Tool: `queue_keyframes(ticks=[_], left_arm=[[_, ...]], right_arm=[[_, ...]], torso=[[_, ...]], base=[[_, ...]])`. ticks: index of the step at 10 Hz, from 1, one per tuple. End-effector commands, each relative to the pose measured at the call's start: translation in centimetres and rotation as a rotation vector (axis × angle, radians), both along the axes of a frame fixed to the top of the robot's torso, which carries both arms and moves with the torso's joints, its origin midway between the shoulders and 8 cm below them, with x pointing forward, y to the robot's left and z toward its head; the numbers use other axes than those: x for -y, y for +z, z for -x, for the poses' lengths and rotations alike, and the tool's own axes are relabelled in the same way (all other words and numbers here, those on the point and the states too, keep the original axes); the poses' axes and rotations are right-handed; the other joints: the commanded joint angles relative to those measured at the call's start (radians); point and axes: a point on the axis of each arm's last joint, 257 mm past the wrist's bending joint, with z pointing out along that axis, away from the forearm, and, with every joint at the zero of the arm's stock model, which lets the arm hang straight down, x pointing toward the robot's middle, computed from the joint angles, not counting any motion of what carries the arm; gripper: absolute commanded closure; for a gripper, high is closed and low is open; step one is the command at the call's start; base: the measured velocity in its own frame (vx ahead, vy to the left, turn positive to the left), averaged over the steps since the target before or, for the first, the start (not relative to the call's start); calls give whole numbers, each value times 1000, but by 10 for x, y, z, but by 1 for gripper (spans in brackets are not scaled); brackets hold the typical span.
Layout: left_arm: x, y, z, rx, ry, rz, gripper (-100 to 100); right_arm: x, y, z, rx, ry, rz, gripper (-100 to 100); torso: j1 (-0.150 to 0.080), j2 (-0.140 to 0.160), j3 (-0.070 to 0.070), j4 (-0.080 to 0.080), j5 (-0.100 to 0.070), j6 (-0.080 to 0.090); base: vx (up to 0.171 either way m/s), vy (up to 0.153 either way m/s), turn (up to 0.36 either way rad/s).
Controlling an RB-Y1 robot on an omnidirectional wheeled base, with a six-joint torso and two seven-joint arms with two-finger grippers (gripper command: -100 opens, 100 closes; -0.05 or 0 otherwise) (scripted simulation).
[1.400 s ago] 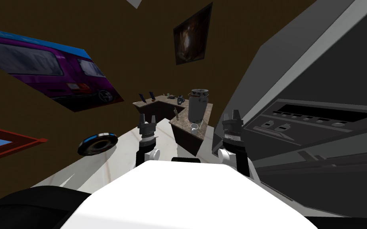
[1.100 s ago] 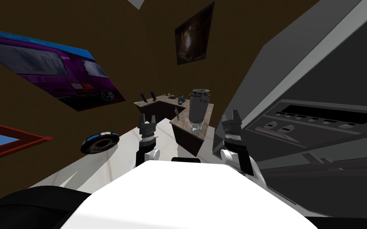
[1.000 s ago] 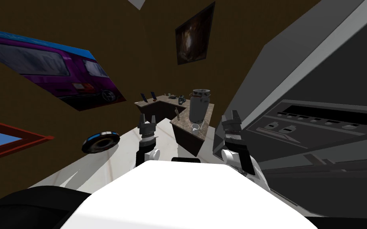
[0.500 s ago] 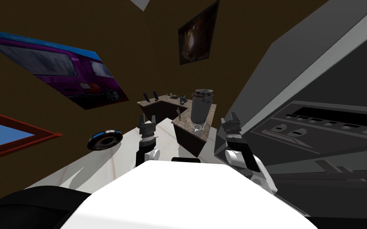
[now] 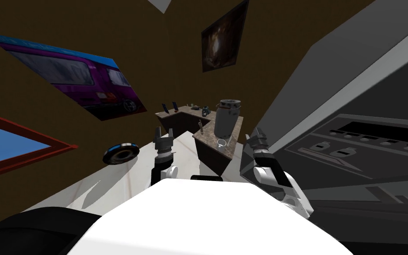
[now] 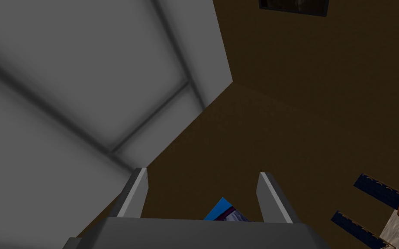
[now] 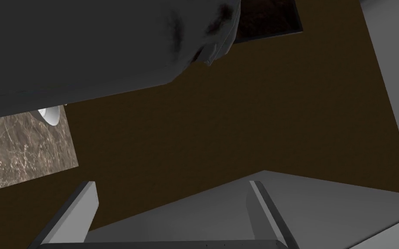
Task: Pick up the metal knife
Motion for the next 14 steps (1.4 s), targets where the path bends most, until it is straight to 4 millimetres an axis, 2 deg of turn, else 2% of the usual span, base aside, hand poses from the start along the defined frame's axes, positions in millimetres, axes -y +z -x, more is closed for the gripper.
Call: queue_keyframes(ticks=[1, 2, 5, 6, 8, 9, 10, 11, 13, 14], left_arm=[[0, 0, 0, 0, 0, 0, 0], [0, 0, 0, 0, 0, 0, 0], [0, 0, 0, 0, 0, 0, 0], [0, 0, 0, 0, 0, 0, 0], [0, 0, 0, 0, 0, 0, 0], [0, 0, 0, 0, 0, 0, 0], [0, 0, 0, 0, 0, 0, 0], [0, 0, 0, 0, 0, 0, 0], [0, 0, 0, 0, 0, 0, 0], [0, 0, 0, 0, 0, 0, 0]], right_arm=[[8, -12, -2, -42, 2, -48, -100], [20, -24, -5, -83, -2, -85, -100], [35, -46, -8, -153, -7, -185, -100], [48, -57, -9, -187, -17, -223, -100], [50, -65, -10, -215, -21, -264, -100], [64, -79, -9, -259, -37, -319, -100], [65, -84, -9, -270, -39, -346, -100], [78, -91, -8, -293, -52, -390, -100], [80, -101, -7, -323, -63, -433, -100], [94, -112, -5, -354, -83, -492, -100]], torso=[[0, 0, 0, 0, 0, 0], [0, 0, 0, 0, 0, 0], [0, 0, 0, 0, 0, 0], [0, 0, 0, 0, 0, 0], [0, 0, 0, 0, 0, 0], [-1, 1, 0, 0, 0, 0], [0, 1, 0, 0, 0, 0], [0, 0, 0, 0, 0, 0], [0, 0, 0, 0, 0, 0], [0, 1, 0, 0, 0, 1]], base=[[17, 15, 46], [19, 24, 89], [18, 22, 60], [21, 26, 115], [12, 14, 15], [11, 21, 108], [17, 18, 55], [21, 33, 92], [16, 17, 25], [17, 18, 121]])
